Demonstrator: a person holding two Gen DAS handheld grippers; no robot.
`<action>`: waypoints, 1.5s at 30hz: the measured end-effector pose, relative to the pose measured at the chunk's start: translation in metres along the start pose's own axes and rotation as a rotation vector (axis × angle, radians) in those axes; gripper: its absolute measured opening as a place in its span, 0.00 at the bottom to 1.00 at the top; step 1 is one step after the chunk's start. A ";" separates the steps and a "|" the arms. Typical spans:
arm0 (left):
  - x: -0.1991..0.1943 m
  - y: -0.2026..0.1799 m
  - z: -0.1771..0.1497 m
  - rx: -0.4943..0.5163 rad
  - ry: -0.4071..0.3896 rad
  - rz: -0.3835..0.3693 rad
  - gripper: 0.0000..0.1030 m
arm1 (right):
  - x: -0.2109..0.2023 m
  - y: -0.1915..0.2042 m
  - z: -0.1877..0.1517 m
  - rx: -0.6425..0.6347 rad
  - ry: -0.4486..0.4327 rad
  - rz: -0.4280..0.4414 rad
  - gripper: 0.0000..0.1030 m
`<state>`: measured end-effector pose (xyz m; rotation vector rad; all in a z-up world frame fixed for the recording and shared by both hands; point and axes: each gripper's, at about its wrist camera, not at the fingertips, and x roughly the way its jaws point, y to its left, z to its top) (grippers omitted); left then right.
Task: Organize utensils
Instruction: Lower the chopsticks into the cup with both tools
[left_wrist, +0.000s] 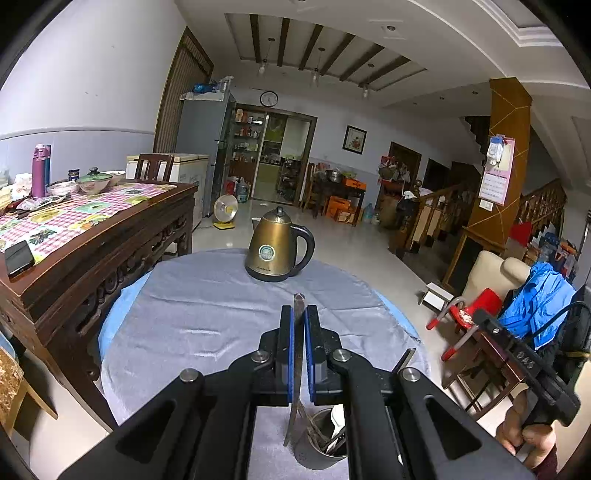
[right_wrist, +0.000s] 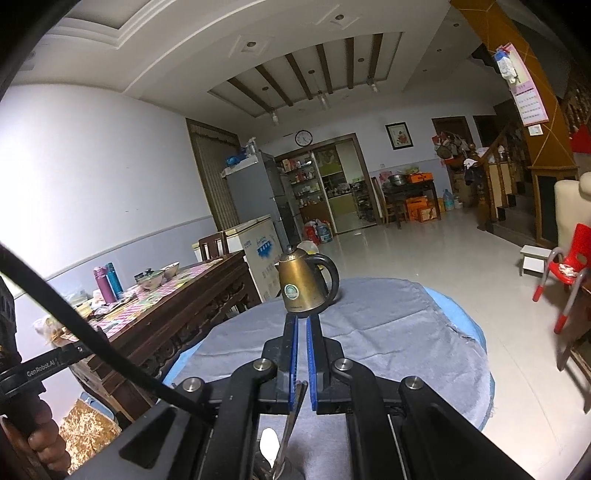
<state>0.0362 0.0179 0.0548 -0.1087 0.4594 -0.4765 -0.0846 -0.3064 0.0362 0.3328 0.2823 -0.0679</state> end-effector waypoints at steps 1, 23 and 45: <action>0.003 0.000 -0.001 -0.001 0.007 0.002 0.05 | 0.002 0.001 -0.002 -0.006 0.005 -0.004 0.05; 0.028 0.001 -0.013 0.003 0.074 0.024 0.05 | 0.118 -0.174 -0.119 0.278 0.468 -0.188 0.03; -0.026 -0.024 0.003 0.018 0.011 -0.035 0.05 | 0.073 -0.066 -0.090 0.161 0.398 0.148 0.04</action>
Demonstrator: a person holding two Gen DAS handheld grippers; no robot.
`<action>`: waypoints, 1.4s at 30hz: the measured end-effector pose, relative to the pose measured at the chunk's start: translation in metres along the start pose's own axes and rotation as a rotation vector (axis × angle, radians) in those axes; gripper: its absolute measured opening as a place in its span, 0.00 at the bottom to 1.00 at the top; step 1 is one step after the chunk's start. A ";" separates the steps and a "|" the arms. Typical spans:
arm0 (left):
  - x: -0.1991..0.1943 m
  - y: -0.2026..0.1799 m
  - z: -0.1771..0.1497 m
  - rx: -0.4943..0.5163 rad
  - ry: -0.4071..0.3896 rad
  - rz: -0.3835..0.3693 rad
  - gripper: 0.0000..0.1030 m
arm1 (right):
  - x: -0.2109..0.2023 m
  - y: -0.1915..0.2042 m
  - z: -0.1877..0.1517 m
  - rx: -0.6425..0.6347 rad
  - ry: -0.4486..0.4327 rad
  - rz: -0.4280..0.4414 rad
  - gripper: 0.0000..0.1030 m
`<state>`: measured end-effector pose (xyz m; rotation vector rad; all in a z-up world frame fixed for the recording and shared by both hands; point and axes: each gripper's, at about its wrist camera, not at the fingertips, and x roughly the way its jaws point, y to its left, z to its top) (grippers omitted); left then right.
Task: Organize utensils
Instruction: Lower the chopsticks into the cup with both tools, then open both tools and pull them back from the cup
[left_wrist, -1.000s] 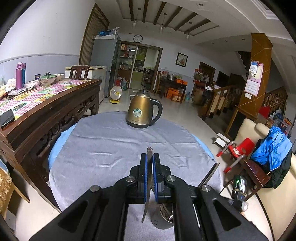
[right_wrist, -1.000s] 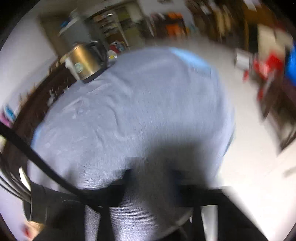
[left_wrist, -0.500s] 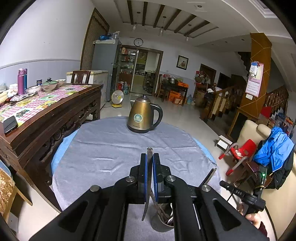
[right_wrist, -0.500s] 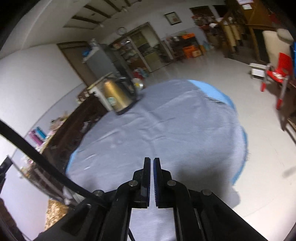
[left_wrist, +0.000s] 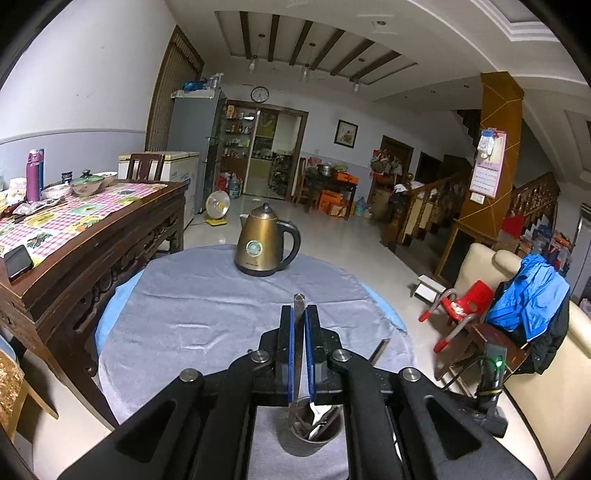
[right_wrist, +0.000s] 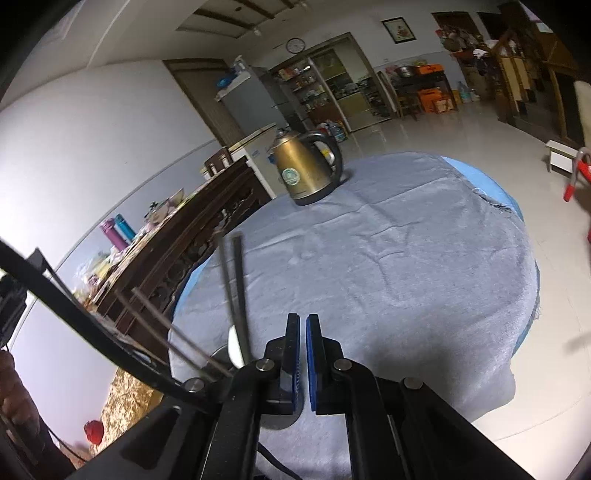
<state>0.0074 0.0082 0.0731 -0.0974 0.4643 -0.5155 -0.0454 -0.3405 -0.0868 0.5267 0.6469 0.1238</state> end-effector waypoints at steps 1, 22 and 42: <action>-0.003 -0.002 0.001 0.001 -0.007 -0.008 0.05 | -0.002 0.003 -0.002 -0.007 -0.001 0.002 0.04; 0.019 -0.041 0.000 0.063 0.000 -0.024 0.05 | -0.013 0.043 -0.015 -0.070 0.004 0.037 0.04; 0.031 -0.044 -0.007 0.059 0.034 -0.016 0.05 | -0.011 0.061 -0.018 -0.104 0.007 0.035 0.16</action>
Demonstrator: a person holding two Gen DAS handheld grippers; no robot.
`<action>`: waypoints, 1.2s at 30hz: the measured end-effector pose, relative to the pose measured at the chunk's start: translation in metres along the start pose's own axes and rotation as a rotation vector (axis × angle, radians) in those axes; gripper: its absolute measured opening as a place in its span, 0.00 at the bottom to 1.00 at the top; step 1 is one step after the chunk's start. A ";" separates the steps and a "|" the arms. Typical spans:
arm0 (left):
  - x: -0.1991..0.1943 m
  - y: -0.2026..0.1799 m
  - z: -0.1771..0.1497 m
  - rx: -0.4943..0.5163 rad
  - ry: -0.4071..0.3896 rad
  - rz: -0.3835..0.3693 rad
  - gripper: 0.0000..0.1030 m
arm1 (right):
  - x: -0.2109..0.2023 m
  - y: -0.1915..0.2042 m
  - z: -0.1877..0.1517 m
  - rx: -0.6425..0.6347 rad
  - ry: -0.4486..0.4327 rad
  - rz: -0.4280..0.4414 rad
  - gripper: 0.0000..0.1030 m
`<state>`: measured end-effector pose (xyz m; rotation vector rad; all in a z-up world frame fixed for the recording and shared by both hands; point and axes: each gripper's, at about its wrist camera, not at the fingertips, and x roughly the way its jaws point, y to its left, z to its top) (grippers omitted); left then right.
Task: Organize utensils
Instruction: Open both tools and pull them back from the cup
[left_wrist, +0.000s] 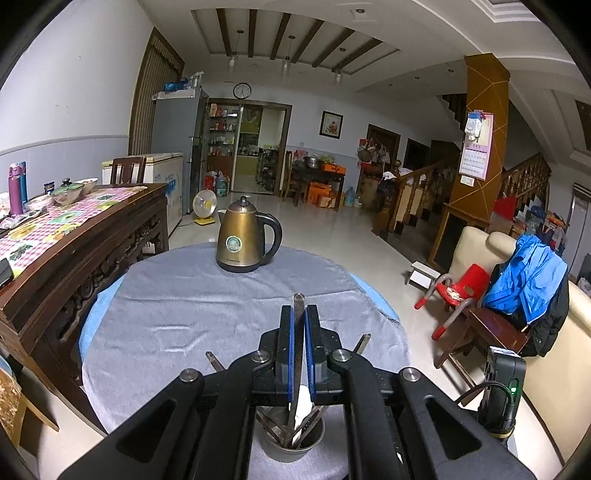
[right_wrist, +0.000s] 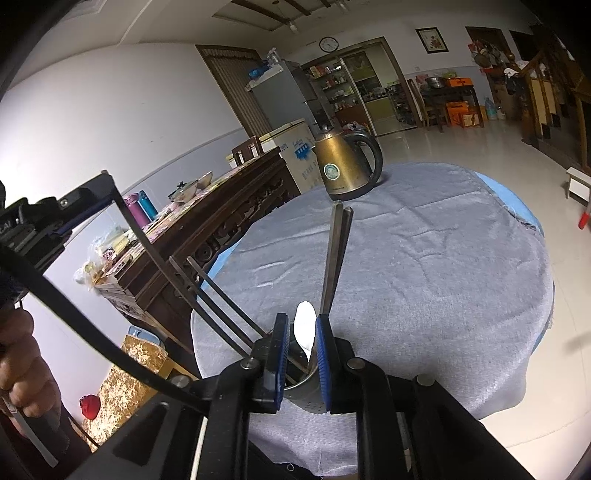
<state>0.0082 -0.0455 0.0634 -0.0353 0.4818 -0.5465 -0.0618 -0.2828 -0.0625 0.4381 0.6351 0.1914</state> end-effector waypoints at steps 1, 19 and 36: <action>0.001 0.000 -0.001 -0.001 0.001 0.001 0.05 | 0.000 0.001 0.000 -0.004 -0.002 -0.002 0.16; 0.016 0.002 -0.016 -0.011 0.047 0.028 0.05 | -0.002 0.002 0.000 -0.006 -0.009 -0.004 0.16; 0.019 0.004 -0.023 0.012 0.050 0.116 0.64 | -0.004 0.000 0.000 0.003 -0.023 -0.015 0.22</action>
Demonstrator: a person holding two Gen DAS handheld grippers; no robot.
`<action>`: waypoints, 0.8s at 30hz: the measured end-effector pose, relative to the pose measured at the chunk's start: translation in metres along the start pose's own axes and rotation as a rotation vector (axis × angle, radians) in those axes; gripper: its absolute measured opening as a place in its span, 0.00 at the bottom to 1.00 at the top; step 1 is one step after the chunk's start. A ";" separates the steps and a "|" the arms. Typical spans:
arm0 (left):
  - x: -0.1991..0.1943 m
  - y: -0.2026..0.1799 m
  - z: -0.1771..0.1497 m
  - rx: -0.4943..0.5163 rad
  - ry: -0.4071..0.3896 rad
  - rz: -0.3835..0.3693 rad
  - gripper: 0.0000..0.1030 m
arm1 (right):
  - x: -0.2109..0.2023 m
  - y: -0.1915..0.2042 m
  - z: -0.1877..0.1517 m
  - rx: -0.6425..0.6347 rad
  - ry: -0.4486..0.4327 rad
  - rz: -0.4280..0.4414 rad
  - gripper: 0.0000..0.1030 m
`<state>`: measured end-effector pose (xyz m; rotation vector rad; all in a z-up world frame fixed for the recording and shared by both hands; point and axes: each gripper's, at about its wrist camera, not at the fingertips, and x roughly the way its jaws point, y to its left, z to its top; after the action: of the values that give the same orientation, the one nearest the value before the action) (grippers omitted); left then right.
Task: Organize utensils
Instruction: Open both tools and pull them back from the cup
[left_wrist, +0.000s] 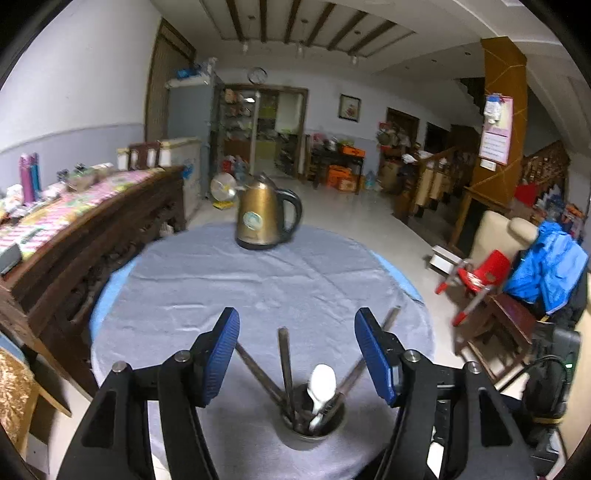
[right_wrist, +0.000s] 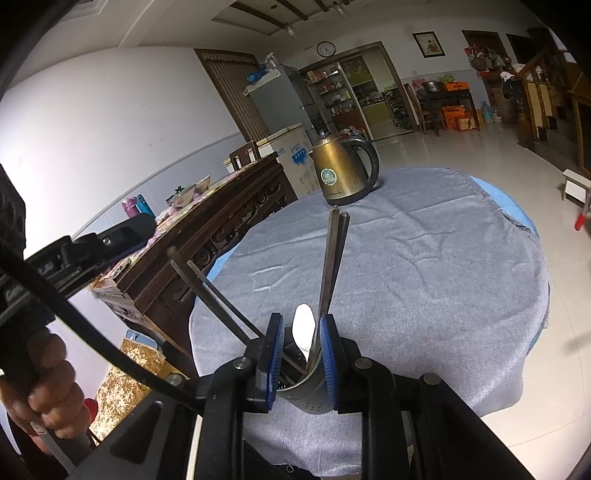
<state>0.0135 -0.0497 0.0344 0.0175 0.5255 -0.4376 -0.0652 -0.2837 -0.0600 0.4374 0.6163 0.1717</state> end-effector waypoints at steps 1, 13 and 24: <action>-0.002 -0.001 -0.001 0.021 -0.014 0.030 0.64 | -0.001 0.001 0.000 -0.003 -0.004 -0.002 0.22; -0.002 0.011 -0.010 0.045 -0.003 0.174 0.74 | -0.002 0.005 -0.001 -0.015 -0.011 -0.010 0.22; -0.021 0.024 -0.023 0.067 0.007 0.262 0.85 | -0.015 0.029 0.000 -0.062 -0.035 -0.068 0.56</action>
<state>-0.0042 -0.0169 0.0225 0.1507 0.5071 -0.1987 -0.0781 -0.2620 -0.0388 0.3582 0.5888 0.1182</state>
